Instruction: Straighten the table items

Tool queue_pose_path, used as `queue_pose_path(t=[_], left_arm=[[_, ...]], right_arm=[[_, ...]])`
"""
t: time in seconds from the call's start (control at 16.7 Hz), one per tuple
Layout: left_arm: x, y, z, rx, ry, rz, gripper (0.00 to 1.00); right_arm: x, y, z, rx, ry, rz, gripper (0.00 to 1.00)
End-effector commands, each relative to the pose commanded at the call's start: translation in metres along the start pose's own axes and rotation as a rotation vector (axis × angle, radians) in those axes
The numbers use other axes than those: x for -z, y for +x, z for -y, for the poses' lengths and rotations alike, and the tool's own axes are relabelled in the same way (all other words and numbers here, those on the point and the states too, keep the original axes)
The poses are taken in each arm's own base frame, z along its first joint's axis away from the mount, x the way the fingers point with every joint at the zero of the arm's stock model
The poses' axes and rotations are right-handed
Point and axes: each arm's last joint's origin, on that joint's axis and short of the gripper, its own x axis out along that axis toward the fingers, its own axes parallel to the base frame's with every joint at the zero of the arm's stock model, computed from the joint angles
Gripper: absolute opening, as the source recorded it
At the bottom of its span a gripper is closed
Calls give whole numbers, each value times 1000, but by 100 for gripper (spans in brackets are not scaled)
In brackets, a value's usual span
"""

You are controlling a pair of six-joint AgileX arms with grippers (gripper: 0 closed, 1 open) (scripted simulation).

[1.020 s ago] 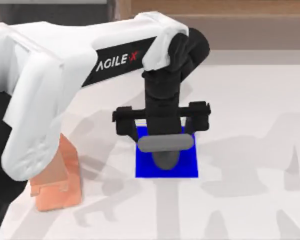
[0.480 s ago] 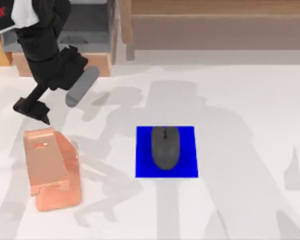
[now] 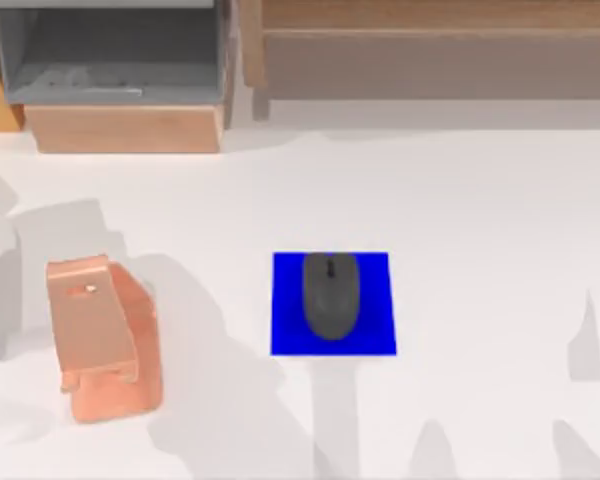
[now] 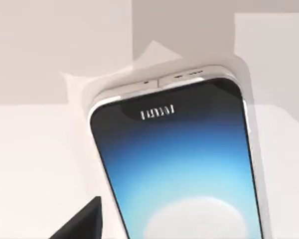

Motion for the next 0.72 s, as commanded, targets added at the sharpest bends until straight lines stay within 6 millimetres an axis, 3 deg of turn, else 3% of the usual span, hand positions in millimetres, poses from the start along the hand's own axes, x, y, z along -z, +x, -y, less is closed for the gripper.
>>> queue_pose_path(t=[0.12, 0.24, 0.6, 0.72], left_arm=[[30, -3, -7, -3, -157, 0, 100], [44, -4, -9, -6, -230, 1, 100], [45, -3, -10, -5, -234, 1, 100], [45, 6, -11, -6, -236, 1, 100]], right_arm=[[0, 0, 0, 0, 0, 0, 100], [0, 0, 0, 0, 0, 0, 100], [0, 0, 0, 0, 0, 0, 100], [0, 0, 0, 0, 0, 0, 100]])
